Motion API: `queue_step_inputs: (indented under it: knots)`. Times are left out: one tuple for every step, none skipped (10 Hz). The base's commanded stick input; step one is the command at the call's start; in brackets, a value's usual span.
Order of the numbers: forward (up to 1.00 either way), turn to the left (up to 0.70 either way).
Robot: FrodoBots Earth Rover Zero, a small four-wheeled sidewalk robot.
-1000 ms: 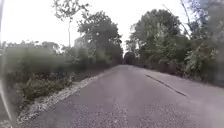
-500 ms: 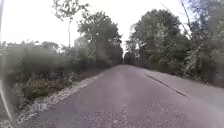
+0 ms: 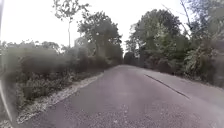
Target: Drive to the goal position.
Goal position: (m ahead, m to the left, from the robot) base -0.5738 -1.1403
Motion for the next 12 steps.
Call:
queue_step_inputs:
  knots:
    - [0.05, 0.00]
    - [0.05, 0.00]
    - [0.05, 0.00]
    - [0.05, 0.00]
    - [0.06, 0.00]
    - [0.06, 0.00]
    - [0.06, 0.00]
    - [0.06, 0.00]
    - [0.05, 0.00]
    - [0.06, 0.00]
    - [0.06, 0.00]
    - [0.06, 0.00]
